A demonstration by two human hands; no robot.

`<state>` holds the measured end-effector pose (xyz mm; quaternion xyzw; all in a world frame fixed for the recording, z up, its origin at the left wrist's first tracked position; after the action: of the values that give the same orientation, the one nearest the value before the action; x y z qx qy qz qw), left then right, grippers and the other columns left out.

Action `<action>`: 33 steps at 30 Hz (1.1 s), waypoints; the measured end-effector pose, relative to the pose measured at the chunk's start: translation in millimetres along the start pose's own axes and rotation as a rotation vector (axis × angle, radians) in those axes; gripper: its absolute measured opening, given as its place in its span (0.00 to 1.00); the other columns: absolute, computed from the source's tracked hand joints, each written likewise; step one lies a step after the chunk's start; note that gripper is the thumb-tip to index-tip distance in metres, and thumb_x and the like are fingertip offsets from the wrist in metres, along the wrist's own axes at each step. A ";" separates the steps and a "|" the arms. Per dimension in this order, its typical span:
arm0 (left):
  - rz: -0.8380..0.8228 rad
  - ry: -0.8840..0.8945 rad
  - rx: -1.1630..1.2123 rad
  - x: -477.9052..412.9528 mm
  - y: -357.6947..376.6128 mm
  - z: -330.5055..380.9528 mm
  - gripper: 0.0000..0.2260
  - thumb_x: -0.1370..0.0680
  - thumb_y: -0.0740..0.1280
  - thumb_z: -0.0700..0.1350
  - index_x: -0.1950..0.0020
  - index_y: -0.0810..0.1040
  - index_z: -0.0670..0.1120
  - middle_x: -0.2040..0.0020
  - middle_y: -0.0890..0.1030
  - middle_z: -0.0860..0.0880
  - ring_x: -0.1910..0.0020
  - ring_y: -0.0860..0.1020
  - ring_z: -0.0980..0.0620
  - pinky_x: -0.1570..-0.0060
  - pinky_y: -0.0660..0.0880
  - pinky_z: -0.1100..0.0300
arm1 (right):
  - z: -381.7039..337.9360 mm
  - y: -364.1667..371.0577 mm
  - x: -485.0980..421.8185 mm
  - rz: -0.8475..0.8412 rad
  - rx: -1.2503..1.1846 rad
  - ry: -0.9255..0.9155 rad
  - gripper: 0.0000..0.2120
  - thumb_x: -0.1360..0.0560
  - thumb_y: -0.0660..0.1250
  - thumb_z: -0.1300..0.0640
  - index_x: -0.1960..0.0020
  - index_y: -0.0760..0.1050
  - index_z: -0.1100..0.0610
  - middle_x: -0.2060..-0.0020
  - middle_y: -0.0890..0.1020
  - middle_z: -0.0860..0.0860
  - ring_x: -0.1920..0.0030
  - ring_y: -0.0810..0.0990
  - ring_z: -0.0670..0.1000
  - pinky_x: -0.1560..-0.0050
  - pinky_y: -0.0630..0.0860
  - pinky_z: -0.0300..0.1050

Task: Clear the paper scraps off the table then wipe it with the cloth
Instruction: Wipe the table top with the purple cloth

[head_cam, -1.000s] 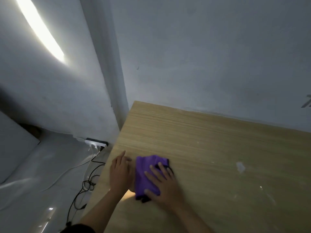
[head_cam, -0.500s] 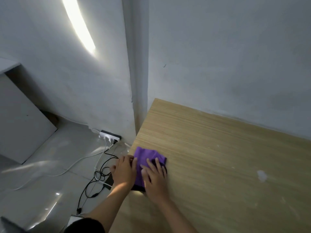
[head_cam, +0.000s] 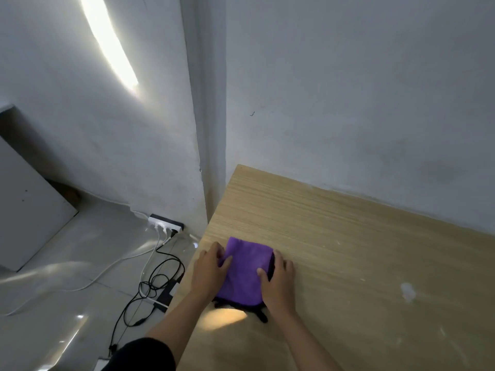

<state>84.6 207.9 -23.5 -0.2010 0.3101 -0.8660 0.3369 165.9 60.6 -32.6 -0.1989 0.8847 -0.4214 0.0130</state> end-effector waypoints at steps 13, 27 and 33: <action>-0.103 0.085 0.261 -105.3 5.8 70.4 0.16 0.28 0.61 0.35 0.49 0.78 0.54 0.53 0.79 0.54 0.62 0.74 0.55 0.66 0.71 0.68 | -25.7 -39.6 -118.8 0.081 -0.262 0.149 0.09 0.28 0.69 0.57 0.50 0.76 0.60 0.54 0.83 0.56 0.53 0.80 0.56 0.56 0.71 0.43; -0.213 0.161 -0.018 -227.3 43.0 123.5 0.27 0.27 0.58 0.30 0.30 0.65 0.46 0.31 0.69 0.44 0.35 0.68 0.44 0.38 0.68 0.56 | -43.2 -49.3 -244.3 0.219 -0.344 0.103 0.08 0.27 0.66 0.62 0.58 0.67 0.57 0.63 0.77 0.52 0.59 0.78 0.57 0.60 0.67 0.43; -0.200 0.109 -0.237 -237.2 68.1 109.8 0.26 0.25 0.58 0.36 0.27 0.60 0.46 0.23 0.51 0.47 0.26 0.51 0.43 0.27 0.52 0.49 | -33.5 -32.2 -264.1 0.141 -0.242 0.010 0.11 0.26 0.61 0.66 0.46 0.75 0.58 0.47 0.77 0.55 0.46 0.76 0.55 0.47 0.71 0.44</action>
<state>341.2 292.2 -22.5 -0.2221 0.4063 -0.8621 0.2056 413.6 163.1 -25.1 -0.1343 0.9410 -0.3104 0.0140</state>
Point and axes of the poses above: each hand's wrist, its own x-axis away from the middle knuckle, its own y-axis out of the palm, z = x × y, the point moved 2 cm from there along -x, towards the middle knuckle
